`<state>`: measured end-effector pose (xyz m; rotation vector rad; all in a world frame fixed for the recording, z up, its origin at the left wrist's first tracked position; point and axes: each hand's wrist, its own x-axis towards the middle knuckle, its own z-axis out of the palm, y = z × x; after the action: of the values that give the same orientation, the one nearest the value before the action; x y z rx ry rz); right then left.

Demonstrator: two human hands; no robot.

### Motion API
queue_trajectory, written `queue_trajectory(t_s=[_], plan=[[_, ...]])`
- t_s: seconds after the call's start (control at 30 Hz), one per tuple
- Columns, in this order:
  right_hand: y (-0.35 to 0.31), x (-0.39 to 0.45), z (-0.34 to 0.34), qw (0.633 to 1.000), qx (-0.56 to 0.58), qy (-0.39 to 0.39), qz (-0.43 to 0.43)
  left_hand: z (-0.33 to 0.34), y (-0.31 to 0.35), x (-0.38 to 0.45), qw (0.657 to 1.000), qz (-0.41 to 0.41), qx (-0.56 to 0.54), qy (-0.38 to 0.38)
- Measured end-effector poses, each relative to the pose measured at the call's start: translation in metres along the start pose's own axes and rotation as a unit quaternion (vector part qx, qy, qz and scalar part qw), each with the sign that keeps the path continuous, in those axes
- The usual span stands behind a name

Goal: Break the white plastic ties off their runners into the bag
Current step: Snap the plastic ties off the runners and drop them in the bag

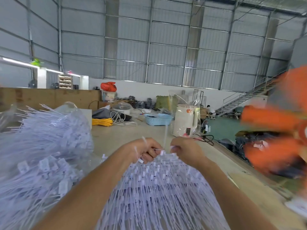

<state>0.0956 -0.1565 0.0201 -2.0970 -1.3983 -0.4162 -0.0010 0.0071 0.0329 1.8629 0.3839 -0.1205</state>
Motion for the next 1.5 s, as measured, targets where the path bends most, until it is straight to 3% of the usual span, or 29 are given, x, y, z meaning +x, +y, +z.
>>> queue_trajectory(t_s=[0.07, 0.13, 0.2, 0.27, 0.33, 0.37, 0.43, 0.5, 0.6, 0.8, 0.93, 1.03, 1.17, 1.33, 1.43, 1.5], plan=[[0.013, -0.005, -0.019, 0.999, -0.008, 0.044, 0.030, -0.008, -0.004, -0.003, 0.999, -0.013, 0.051, -0.012], [0.022, -0.011, -0.033, 0.988, 0.113, 0.050, 0.090, -0.010, -0.007, -0.006, 0.984, 0.010, 0.166, 0.059], [0.020, -0.014, -0.042, 0.956, 0.254, 0.083, 0.123, -0.007, -0.004, -0.009, 0.975, 0.049, 0.205, 0.068], [0.012, -0.013, -0.045, 0.876, 0.443, 0.103, 0.160, -0.002, 0.003, -0.011, 0.975, 0.070, 0.207, 0.039], [0.001, -0.014, -0.041, 0.802, 0.559, 0.054, 0.204, 0.004, 0.011, -0.016, 0.966, 0.082, 0.244, 0.019], [-0.003, -0.014, -0.035, 0.807, 0.550, 0.015, 0.215, 0.008, 0.014, -0.017, 0.956, 0.085, 0.280, 0.009], [-0.010, -0.013, -0.017, 0.869, 0.446, -0.057, 0.208, 0.014, 0.016, -0.019, 0.930, 0.088, 0.358, -0.009], [-0.018, -0.010, 0.002, 0.893, 0.398, -0.092, 0.192, 0.013, 0.011, -0.019, 0.915, 0.099, 0.392, -0.004], [-0.026, -0.006, 0.024, 0.879, 0.422, -0.114, 0.192, 0.007, 0.000, -0.019, 0.914, 0.138, 0.380, 0.039], [-0.019, 0.000, 0.045, 0.878, 0.445, -0.061, 0.164, -0.016, -0.039, -0.003, 0.926, 0.165, 0.298, 0.161], [-0.010, -0.004, 0.060, 0.891, 0.429, -0.051, 0.142, -0.017, -0.057, 0.007, 0.936, 0.180, 0.264, 0.148], [-0.008, -0.010, 0.069, 0.908, 0.393, -0.046, 0.139, -0.006, -0.067, 0.013, 0.955, 0.184, 0.181, 0.148], [-0.010, -0.014, 0.071, 0.918, 0.370, -0.032, 0.141, 0.004, -0.066, 0.020, 0.973, 0.127, 0.037, 0.191], [-0.018, -0.010, 0.064, 0.953, 0.284, 0.038, 0.101, 0.004, -0.056, 0.014, 0.979, 0.026, -0.197, 0.042], [-0.021, -0.006, 0.051, 0.974, 0.214, 0.067, 0.041, 0.004, -0.048, 0.008, 0.972, 0.041, -0.232, -0.002], [-0.012, -0.004, 0.039, 0.983, 0.136, 0.117, 0.045, 0.003, -0.048, 0.001, 0.978, 0.059, -0.199, -0.028]])
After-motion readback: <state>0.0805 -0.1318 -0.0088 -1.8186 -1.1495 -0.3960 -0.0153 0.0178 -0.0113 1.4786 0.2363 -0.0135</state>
